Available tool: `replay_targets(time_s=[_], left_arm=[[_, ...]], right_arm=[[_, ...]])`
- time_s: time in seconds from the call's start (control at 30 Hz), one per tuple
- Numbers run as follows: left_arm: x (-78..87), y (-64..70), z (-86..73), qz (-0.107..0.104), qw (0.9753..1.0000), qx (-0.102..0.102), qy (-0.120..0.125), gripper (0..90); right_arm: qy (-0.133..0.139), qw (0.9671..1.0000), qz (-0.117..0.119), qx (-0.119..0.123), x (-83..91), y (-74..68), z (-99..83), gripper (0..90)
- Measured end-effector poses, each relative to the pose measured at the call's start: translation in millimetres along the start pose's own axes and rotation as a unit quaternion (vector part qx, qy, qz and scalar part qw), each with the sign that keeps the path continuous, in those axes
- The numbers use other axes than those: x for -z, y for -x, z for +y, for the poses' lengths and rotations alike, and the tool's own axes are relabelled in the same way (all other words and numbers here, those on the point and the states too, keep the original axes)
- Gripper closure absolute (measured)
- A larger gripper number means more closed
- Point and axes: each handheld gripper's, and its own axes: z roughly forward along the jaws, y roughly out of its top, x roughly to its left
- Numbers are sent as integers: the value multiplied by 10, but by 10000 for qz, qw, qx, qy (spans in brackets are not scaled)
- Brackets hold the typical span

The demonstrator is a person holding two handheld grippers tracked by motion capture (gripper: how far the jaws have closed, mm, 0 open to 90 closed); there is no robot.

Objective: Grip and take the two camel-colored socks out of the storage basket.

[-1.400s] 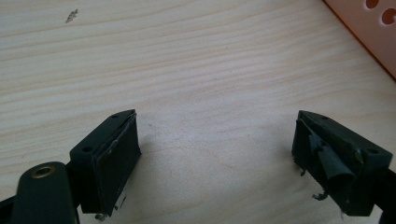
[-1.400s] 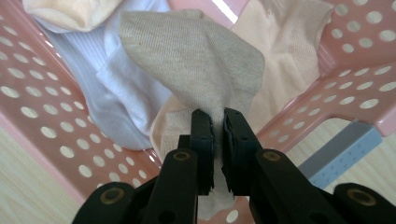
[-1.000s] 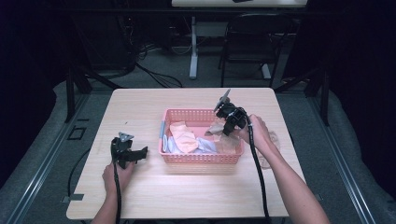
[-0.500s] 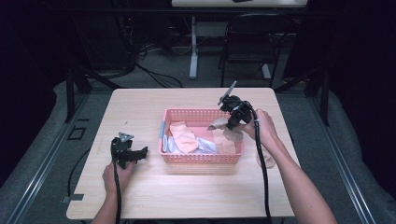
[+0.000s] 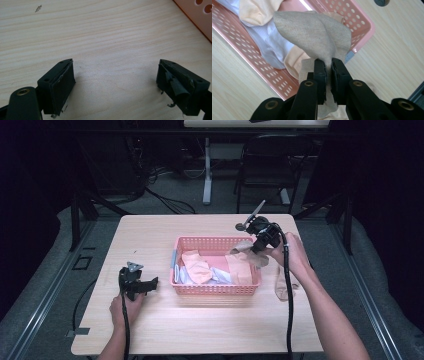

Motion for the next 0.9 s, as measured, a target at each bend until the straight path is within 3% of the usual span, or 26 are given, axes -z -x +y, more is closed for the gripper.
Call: replay_targets(time_s=[0.53, 0.9], left_arm=[[1, 0, 0, 1, 10000, -3, -2, 146], [1, 0, 0, 2, 10000, -4, -2, 146]], right_arm=[[6, 9992, -212, -353, 137, 240, -253, 834], [-158, 9963, -305, -782, 68, 547, -542, 834]])
